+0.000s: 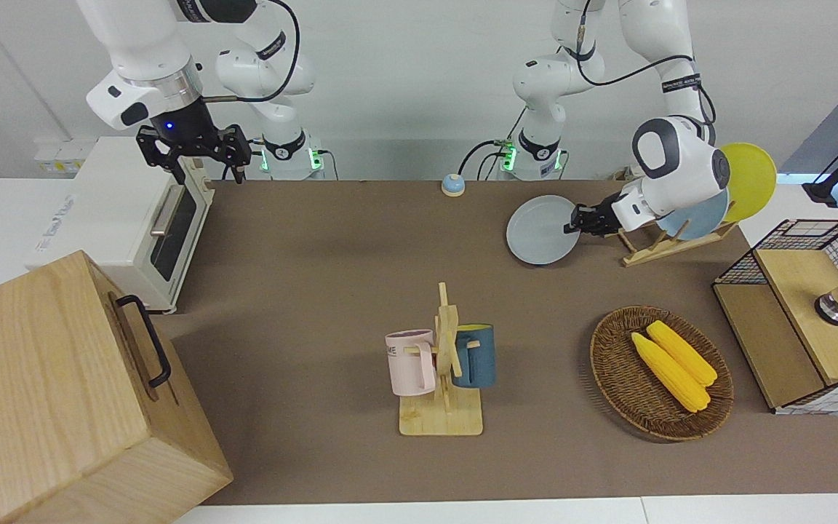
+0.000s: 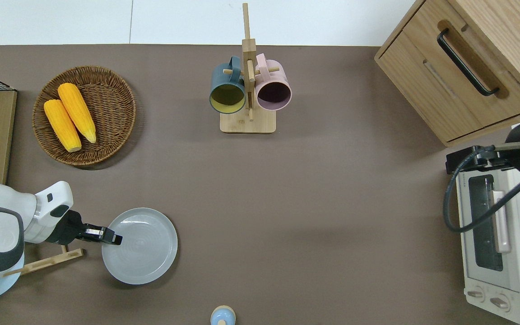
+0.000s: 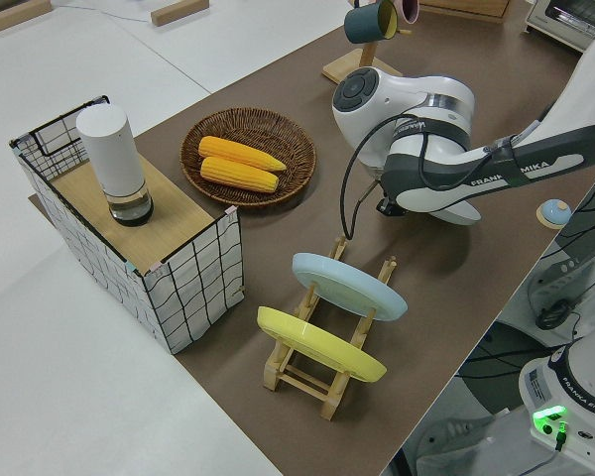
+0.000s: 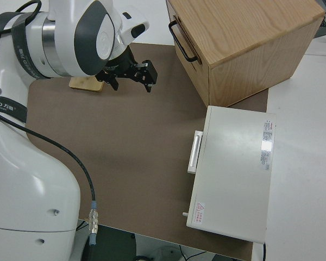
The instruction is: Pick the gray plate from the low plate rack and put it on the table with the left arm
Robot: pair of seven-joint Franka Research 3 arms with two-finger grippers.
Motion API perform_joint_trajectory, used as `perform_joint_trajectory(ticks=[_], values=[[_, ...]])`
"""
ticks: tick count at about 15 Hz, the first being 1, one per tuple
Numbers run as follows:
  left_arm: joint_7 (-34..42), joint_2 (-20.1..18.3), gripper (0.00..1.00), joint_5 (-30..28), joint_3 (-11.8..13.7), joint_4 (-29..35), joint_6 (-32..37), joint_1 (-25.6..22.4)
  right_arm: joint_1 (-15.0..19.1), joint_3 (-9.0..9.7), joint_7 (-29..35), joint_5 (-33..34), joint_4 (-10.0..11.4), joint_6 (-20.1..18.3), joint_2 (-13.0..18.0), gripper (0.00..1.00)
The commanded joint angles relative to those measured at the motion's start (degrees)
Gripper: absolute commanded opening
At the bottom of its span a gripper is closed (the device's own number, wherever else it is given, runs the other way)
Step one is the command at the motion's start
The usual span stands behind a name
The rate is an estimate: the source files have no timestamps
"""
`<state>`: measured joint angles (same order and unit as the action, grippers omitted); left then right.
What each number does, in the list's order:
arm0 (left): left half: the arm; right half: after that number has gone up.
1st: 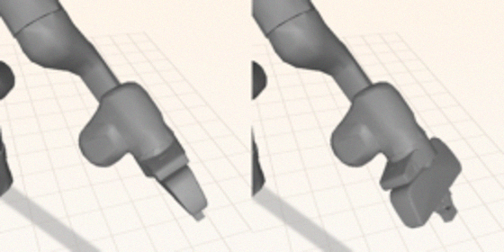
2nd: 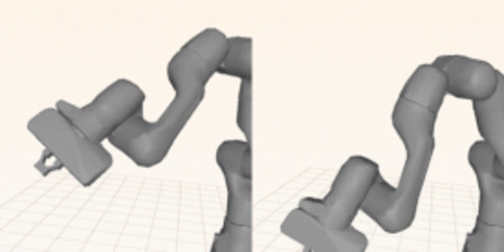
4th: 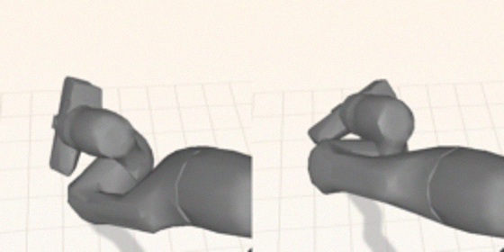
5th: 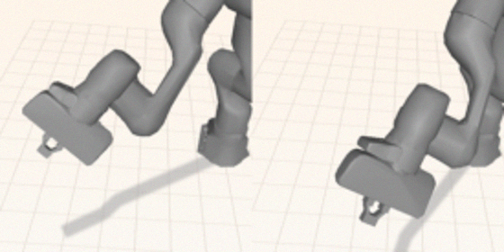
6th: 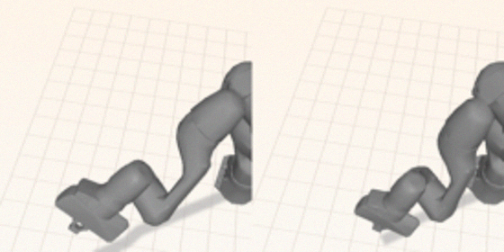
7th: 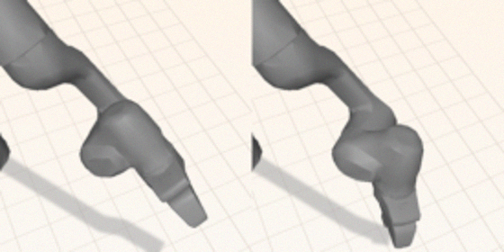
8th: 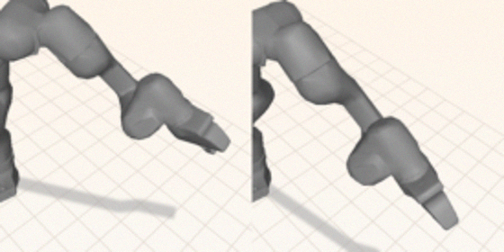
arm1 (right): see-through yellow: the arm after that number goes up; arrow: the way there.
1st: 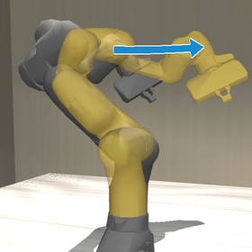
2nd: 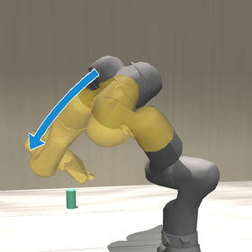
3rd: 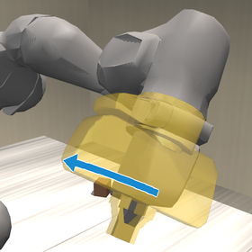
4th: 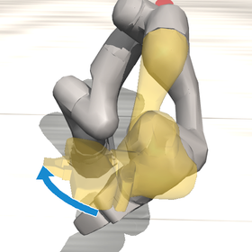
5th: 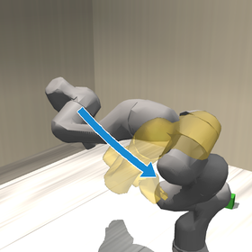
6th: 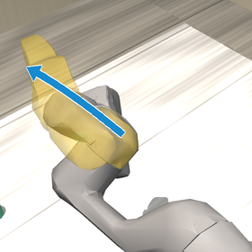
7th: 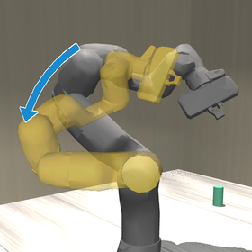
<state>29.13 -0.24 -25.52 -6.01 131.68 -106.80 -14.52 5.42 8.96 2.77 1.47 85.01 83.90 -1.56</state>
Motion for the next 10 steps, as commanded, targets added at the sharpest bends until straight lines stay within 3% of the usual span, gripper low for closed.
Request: perform_joint_trajectory(ticks=[1, 3, 4, 5, 10], values=[[0.84, 0.68, 0.24, -0.15, 0.12, 1.03, -2.19, 0.81, -0.41, -0.34, 0.22, -0.15, -0.37, -0.05, -0.02, 0.983], [0.84, 0.59, 0.39, -0.14, 0.12, 0.95, -2.19, 0.81, -0.41, -0.34, 0.22, -0.15, -0.37, -0.05, -0.02, 0.983], [0.84, 0.59, 0.65, 0.12, 0.12, 0.86, -2.1, 0.81, -0.41, -0.34, 0.22, -0.15, -0.37, -0.05, -0.02, 0.983], [0.84, 0.5, 1.0, 1.08, 0.12, 0.6, -2.19, 0.81, -0.41, -0.34, 0.22, -0.15, -0.37, -0.05, -0.02, 0.983], [0.84, 0.24, 1.0, 1.96, 0.12, -0.46, -2.1, 0.54, -0.41, -0.34, 0.22, -0.15, -0.37, -0.14, -0.11, 0.983]])
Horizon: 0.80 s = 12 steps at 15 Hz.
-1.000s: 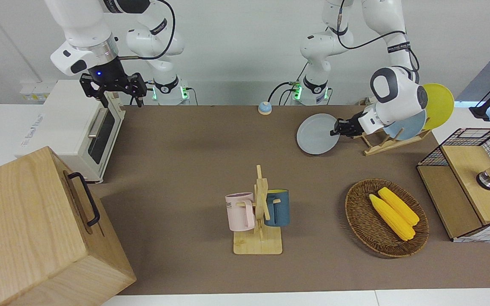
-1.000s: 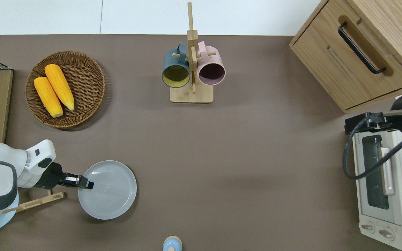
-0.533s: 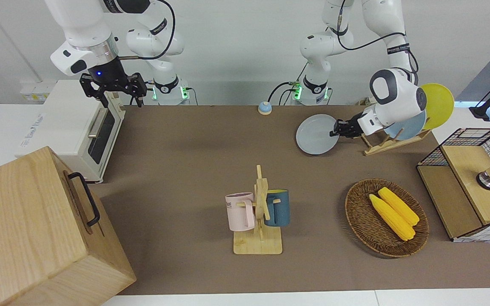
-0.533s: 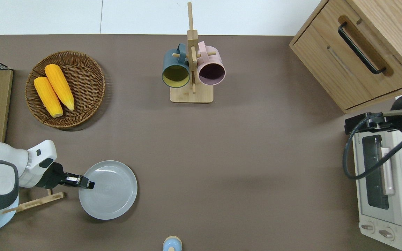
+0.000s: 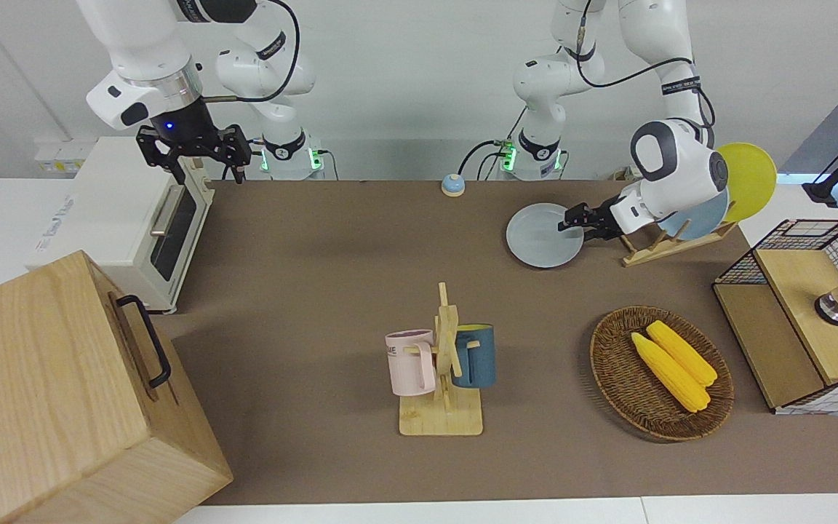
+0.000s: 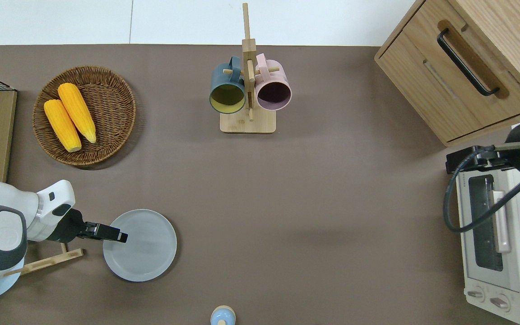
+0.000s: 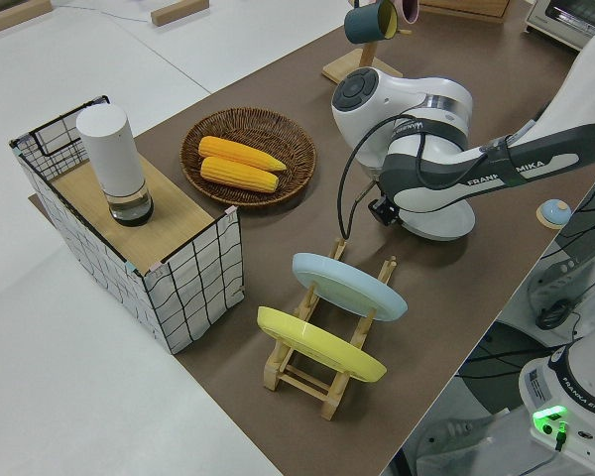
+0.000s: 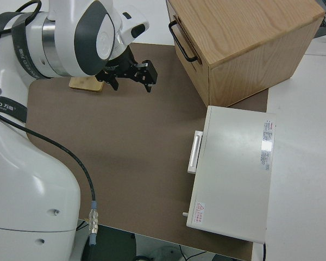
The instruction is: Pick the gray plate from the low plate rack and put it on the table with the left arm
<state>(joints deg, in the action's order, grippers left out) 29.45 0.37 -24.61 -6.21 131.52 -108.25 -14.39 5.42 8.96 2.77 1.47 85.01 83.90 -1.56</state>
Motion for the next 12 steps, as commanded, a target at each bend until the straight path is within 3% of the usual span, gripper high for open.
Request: perform_joint_trajectory(ticks=[1, 5, 7, 12], values=[[0.43, -0.46, 1.0, 1.06, 0.32, -0.65, -0.73, 0.5, -0.41, -0.34, 0.22, -0.15, -0.37, -0.05, -0.02, 0.983], [-0.27, -1.16, 1.0, 1.23, 0.4, -3.46, -0.38, 0.5, -0.41, -0.34, 0.22, -0.15, -0.37, -0.05, -0.02, 0.983], [-0.88, -2.12, 1.0, 4.38, 0.32, -4.43, -0.29, 0.5, -0.41, -0.34, 0.22, -0.15, -0.37, -0.05, -0.02, 0.983], [-10.01, -3.62, 1.0, 10.28, -1.26, -11.53, 4.17, 0.76, -0.41, -0.34, 0.22, -0.15, -0.37, -0.05, -0.02, 0.983]])
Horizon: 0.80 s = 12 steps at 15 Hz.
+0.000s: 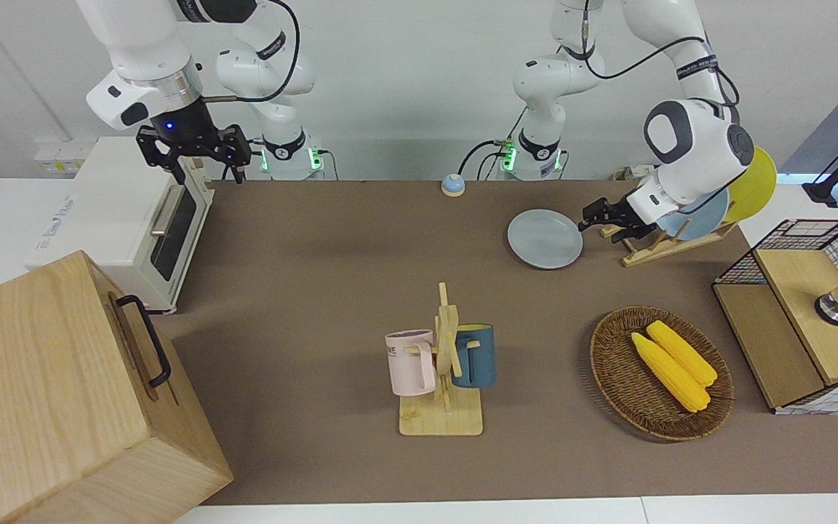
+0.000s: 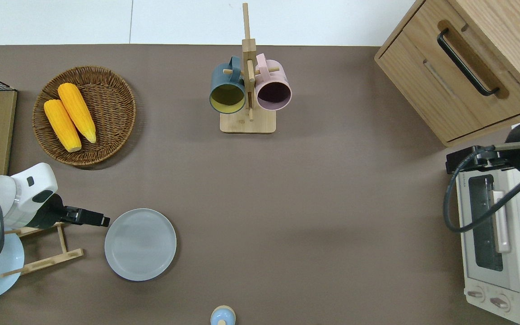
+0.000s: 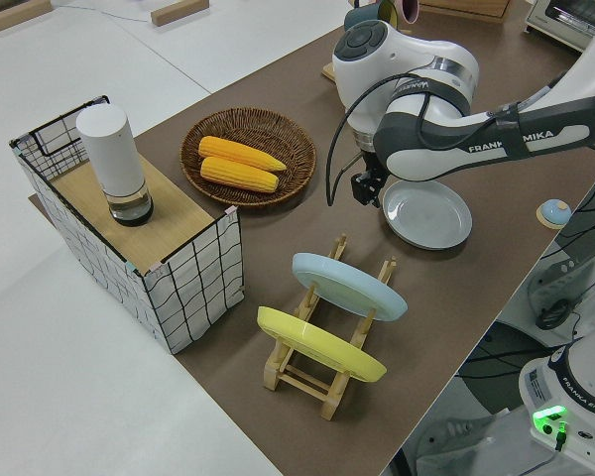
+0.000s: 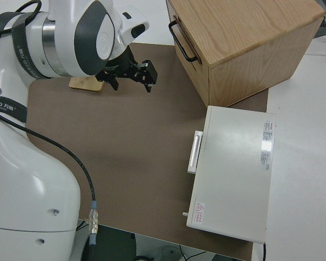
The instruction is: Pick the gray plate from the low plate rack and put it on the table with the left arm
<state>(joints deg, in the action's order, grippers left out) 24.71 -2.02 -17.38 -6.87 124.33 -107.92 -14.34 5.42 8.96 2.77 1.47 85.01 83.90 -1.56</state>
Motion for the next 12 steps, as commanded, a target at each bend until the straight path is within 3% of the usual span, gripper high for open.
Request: perform_joint_trajectory(ticks=[1, 5, 12], values=[[-7.47, -1.23, 1.0, 3.92, -0.95, -6.28, 4.9, 0.8, -0.41, -0.34, 0.22, -0.15, -0.37, -0.05, -0.02, 0.983], [-17.39, -1.14, 1.0, 7.97, -4.02, -14.27, 9.12, 0.72, -0.41, -0.34, 0.22, -0.15, -0.37, -0.05, -0.02, 0.983], [-26.89, -0.8, 1.0, 12.63, -5.17, -25.43, 12.98, 0.72, -0.41, -0.34, 0.22, -0.15, -0.37, -0.05, -0.02, 0.983]])
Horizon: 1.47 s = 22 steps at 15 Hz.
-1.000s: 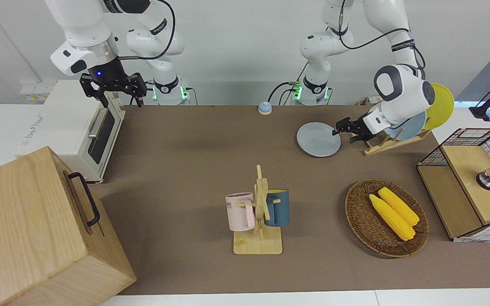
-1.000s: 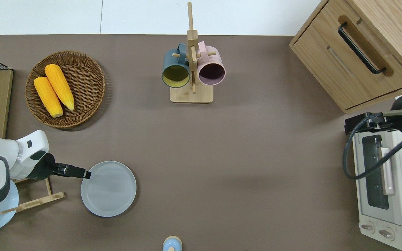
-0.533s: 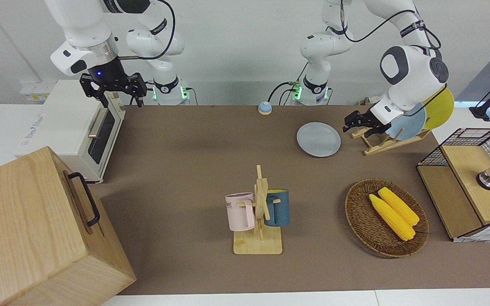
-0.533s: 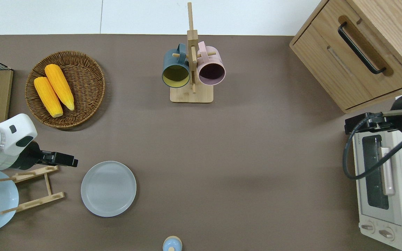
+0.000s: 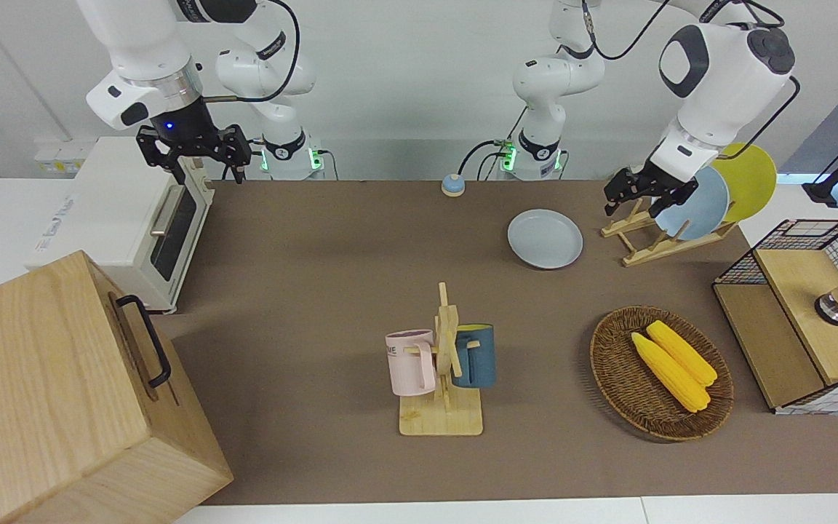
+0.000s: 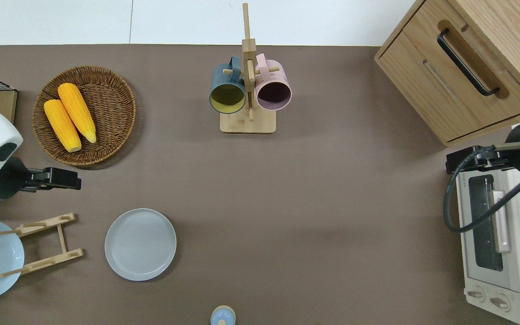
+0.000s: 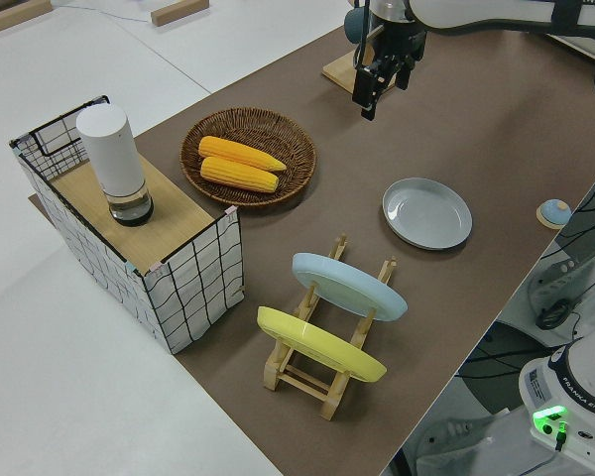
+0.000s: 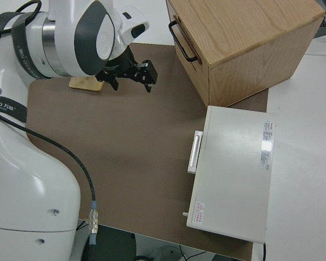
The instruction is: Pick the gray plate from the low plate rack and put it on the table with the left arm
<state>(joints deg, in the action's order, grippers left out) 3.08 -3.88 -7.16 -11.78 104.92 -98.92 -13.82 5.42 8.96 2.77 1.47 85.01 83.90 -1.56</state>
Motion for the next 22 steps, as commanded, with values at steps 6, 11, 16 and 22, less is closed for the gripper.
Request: perform_joint_trajectory(ticks=[6, 11, 16, 22], values=[[-5.98, 1.77, 1.0, 7.42, -2.98, -8.86, 6.81, 1.07, -0.41, -0.34, 0.22, -0.15, -0.37, -0.05, -0.02, 0.983], [-7.48, 1.59, 1.0, 7.69, -3.42, -8.86, 6.81, 0.9, -0.41, -0.34, 0.22, -0.15, -0.37, -0.05, -0.02, 0.983], [-7.13, 2.82, 1.0, 7.6, 3.05, -8.42, 6.38, 7.98, -0.41, -0.34, 0.22, -0.15, -0.37, -0.05, -0.02, 0.983], [-6.87, 3.0, 1.0, 7.51, 8.88, -8.42, 6.81, 13.64, -0.41, -0.34, 0.22, -0.15, -0.37, -0.05, -0.02, 0.983]])
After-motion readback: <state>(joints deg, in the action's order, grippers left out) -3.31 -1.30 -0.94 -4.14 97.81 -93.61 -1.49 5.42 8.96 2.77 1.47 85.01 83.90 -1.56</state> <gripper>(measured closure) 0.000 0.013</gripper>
